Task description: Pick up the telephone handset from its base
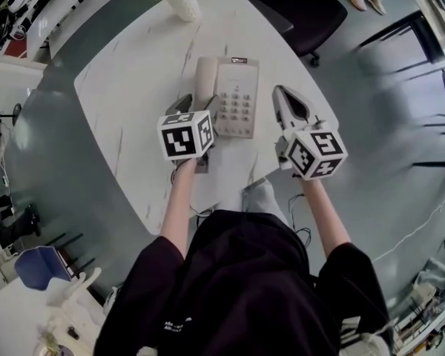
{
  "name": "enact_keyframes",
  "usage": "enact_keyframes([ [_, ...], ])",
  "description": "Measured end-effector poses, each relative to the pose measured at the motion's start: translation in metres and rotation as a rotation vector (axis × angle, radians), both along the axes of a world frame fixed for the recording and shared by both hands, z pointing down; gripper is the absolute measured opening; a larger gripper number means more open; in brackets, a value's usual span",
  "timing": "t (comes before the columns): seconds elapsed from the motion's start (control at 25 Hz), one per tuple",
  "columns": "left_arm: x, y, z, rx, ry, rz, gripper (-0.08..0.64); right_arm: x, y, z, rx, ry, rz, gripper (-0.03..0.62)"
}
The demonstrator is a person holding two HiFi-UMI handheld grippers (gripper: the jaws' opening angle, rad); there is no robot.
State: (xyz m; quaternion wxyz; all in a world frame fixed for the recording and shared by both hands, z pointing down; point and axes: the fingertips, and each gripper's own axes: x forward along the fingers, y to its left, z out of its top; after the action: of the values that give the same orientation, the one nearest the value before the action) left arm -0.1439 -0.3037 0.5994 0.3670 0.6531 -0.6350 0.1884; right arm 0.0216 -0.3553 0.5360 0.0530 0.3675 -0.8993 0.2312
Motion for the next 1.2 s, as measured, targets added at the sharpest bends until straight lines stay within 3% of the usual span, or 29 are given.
enact_keyframes([
  [0.16,0.002,-0.010,0.010,-0.023,0.002,0.024,0.261,0.002,0.001,0.008,-0.011,-0.004,0.005,-0.008],
  [0.4,0.002,-0.005,0.027,-0.138,-0.101,0.055,0.225,0.010,0.005,0.016,-0.014,0.024,0.005,-0.008],
  [0.88,0.001,-0.003,0.023,-0.120,-0.089,0.016,0.215,0.012,0.006,0.011,-0.003,0.023,0.016,-0.008],
  [1.2,0.003,0.002,0.014,-0.073,-0.021,0.013,0.215,0.011,0.009,0.005,0.001,0.019,0.020,-0.008],
])
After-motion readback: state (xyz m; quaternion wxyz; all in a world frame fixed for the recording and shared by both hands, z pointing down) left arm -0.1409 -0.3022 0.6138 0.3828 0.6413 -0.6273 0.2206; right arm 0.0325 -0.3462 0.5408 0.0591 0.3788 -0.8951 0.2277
